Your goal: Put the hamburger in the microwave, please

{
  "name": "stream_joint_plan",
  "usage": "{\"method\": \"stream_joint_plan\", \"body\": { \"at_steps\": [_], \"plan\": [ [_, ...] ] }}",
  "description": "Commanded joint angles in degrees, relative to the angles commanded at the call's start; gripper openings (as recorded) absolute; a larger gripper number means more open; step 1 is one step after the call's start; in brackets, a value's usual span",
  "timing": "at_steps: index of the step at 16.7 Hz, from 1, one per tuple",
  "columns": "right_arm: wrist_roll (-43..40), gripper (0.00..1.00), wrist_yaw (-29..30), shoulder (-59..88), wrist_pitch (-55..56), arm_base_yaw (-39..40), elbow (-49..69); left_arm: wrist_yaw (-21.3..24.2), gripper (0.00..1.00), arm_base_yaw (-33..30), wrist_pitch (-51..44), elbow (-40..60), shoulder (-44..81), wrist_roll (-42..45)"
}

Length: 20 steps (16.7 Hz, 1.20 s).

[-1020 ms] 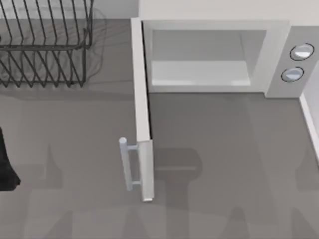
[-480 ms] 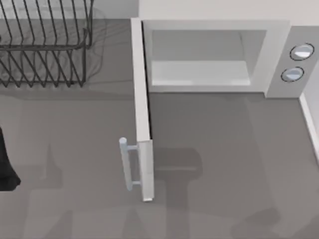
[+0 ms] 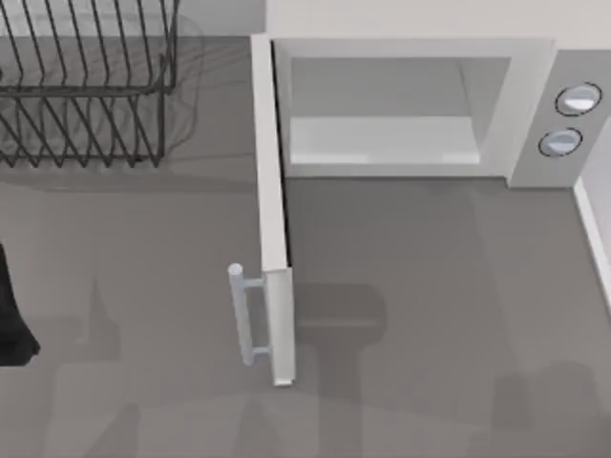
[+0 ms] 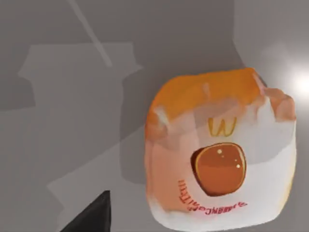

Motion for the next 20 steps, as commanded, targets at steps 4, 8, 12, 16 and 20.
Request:
{"method": "stream_joint_plan", "body": {
  "at_steps": [4,8,12,16,20],
  "plan": [
    [-2.6,1.00,0.0,2.9,-2.0,-0.7,2.1,0.0,1.00,0.0,0.0,0.0,0.0,0.0],
    [-2.5,1.00,0.0,2.8,-1.7,-0.5,1.8,0.0,1.00,0.0,0.0,0.0,0.0,0.0],
    [-2.4,1.00,0.0,6.3,4.8,-0.6,-1.5,0.0,1.00,0.0,0.0,0.0,0.0,0.0],
    [-2.3,1.00,0.0,11.9,16.4,-0.6,-6.8,0.0,1.00,0.0,0.0,0.0,0.0,0.0],
    [-2.3,1.00,0.0,14.4,20.5,-0.6,-8.9,0.0,1.00,0.0,0.0,0.0,0.0,0.0]
  ]
}}
